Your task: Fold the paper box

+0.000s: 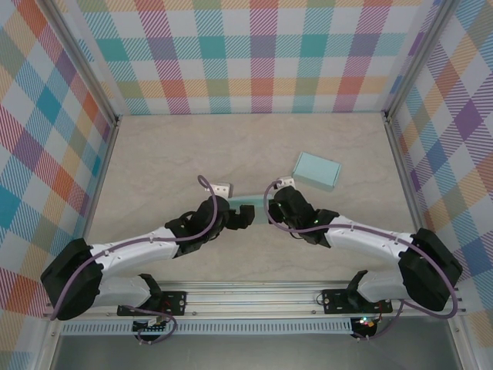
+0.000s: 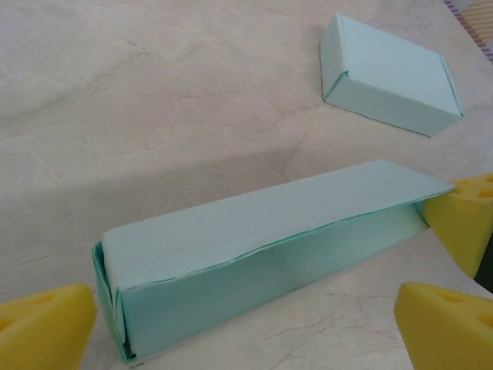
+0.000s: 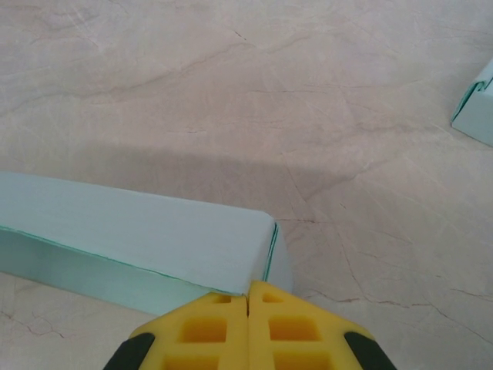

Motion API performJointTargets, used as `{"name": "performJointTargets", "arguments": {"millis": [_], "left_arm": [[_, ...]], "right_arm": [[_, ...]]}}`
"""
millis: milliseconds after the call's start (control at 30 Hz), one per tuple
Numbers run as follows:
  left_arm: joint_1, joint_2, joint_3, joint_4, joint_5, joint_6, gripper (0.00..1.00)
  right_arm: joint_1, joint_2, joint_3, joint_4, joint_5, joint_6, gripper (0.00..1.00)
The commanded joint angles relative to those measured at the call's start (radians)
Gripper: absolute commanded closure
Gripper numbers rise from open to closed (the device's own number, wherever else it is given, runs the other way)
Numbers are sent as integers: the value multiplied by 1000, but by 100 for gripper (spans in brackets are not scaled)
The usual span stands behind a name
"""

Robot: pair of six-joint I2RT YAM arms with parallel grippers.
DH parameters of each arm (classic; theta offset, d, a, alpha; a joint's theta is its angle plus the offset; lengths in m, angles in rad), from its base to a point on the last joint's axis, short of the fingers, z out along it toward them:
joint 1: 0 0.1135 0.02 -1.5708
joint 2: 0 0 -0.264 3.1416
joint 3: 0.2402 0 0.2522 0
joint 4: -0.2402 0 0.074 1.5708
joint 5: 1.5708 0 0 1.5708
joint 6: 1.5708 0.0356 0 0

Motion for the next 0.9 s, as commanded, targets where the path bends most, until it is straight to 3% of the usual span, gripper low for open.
{"name": "performJointTargets", "arguments": {"millis": [0, 200, 333, 867], "left_arm": [[-9, -43, -4, -47, -15, -47, 0], [-9, -109, 46, -170, -130, -143, 0], [7, -116, 92, -234, -148, -186, 0], [124, -14, 108, -235, 2, -275, 2]], "right_arm": [[16, 47, -28, -131, -14, -4, 100], [22, 45, -29, -142, 0, 4, 100], [25, 40, -31, -151, 8, 10, 100], [28, 25, -22, -157, 17, 11, 96]]}}
